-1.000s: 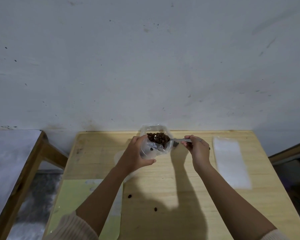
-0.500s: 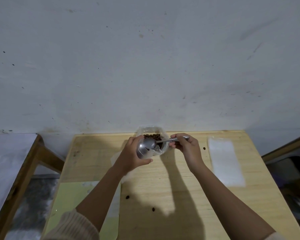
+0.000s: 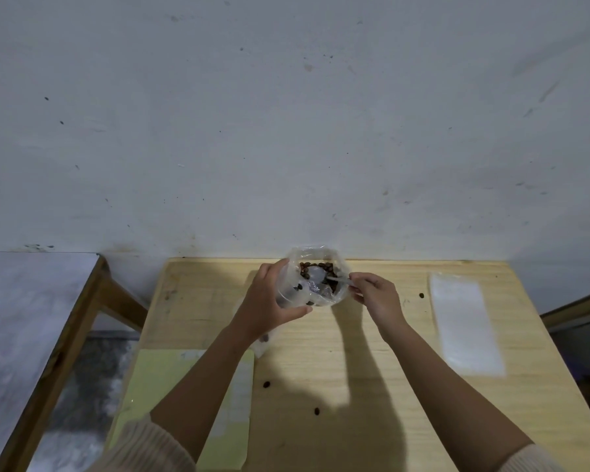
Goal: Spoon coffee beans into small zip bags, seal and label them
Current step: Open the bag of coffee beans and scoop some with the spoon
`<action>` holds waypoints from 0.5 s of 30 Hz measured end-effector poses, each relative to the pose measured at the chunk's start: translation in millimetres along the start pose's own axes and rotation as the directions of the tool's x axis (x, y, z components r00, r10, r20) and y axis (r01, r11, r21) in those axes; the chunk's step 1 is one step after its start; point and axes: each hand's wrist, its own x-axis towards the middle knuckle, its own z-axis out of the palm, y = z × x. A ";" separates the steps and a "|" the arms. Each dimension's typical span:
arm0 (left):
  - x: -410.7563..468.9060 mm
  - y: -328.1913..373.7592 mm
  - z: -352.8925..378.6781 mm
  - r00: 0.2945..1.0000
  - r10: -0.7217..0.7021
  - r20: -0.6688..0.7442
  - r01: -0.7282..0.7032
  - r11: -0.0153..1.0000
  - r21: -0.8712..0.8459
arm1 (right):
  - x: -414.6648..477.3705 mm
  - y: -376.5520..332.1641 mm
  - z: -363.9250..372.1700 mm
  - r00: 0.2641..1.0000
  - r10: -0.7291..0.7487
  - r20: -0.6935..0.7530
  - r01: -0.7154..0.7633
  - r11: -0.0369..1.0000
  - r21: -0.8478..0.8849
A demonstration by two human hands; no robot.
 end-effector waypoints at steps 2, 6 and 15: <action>-2.9 2.2 -1.1 1.000 -0.004 -0.007 0.004 1.000 -0.021 | -3.0 -6.1 -4.9 0.996 -0.085 -0.004 0.083 0.983 -0.165; -10.0 6.5 1.7 0.999 -0.014 -0.033 0.013 0.999 -0.048 | -8.1 -11.3 -18.5 0.981 -0.181 -0.066 0.152 0.939 -0.309; -11.8 26.2 14.9 0.996 -0.003 -0.084 -0.001 0.999 -0.037 | -41.8 -32.6 0.3 0.890 -0.367 0.271 0.441 0.844 -0.305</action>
